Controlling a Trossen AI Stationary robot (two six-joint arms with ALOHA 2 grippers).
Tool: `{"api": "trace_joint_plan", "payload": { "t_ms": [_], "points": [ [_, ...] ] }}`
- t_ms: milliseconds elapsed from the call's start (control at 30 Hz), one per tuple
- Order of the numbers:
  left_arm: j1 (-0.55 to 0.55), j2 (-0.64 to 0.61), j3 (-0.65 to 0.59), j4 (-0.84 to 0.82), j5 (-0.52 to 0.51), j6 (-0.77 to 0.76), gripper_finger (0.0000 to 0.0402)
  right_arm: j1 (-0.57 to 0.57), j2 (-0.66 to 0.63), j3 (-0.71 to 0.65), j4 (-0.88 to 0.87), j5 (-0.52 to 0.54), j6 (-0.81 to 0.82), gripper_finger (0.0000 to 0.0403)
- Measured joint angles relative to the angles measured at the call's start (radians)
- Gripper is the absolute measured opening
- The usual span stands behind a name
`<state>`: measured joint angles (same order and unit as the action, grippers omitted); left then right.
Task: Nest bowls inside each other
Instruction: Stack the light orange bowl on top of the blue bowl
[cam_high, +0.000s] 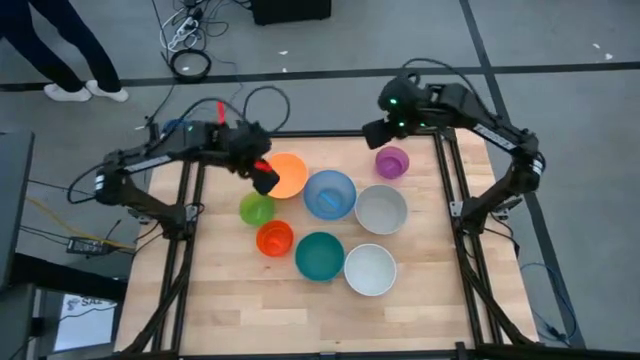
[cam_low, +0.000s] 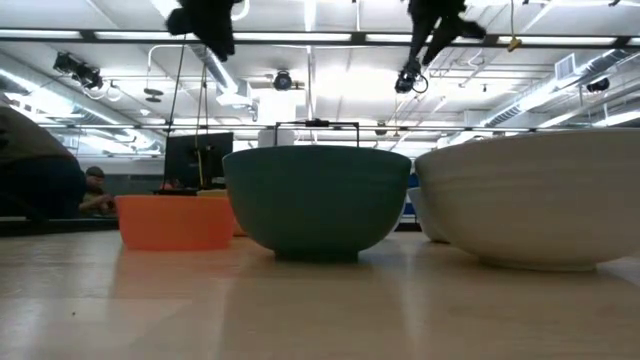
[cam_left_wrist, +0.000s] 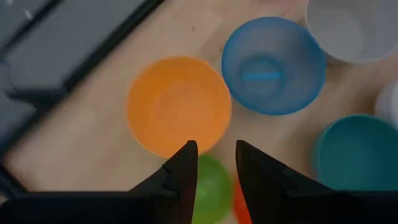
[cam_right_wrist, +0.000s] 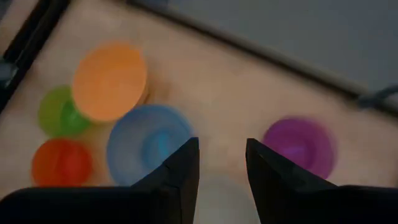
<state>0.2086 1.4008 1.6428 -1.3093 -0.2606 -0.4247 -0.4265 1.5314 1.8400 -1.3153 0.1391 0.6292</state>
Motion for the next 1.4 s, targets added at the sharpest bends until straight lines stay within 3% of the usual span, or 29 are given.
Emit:
{"api": "trace_joint_plan", "payload": {
  "t_ms": [100, 233, 467, 667, 1300, 1400],
  "points": [
    [0.036, 0.050, 0.096, 0.007, 0.025, 0.104, 0.0111, -0.020, 0.064, 0.000, 0.006, -0.125, -0.013, 0.0120],
    [0.079, 0.074, 0.185, 0.020, 0.065, 0.165, 0.0111, -0.020, 0.155, 0.000, 0.067, -0.207, -0.042, 0.0123],
    [0.149, 0.069, 0.216, -0.052, 0.055, 0.235, 0.0111, -0.002, 0.259, -0.001, 0.292, -0.348, -0.048, 0.0135],
    [0.191, 0.067, 0.216, -0.128, 0.053, 0.295, 0.0111, 0.001, 0.296, -0.001, 0.333, -0.312, -0.046, 0.0142],
    [0.225, 0.116, 0.216, -0.088, 0.085, 0.430, 0.0110, -0.021, 0.312, -0.001, 0.250, -0.278, -0.057, 0.0142],
    [0.220, 0.131, 0.213, -0.096, 0.143, 0.553, 0.0110, -0.021, 0.312, -0.001, 0.242, -0.278, -0.058, 0.0142]
  ]
}}
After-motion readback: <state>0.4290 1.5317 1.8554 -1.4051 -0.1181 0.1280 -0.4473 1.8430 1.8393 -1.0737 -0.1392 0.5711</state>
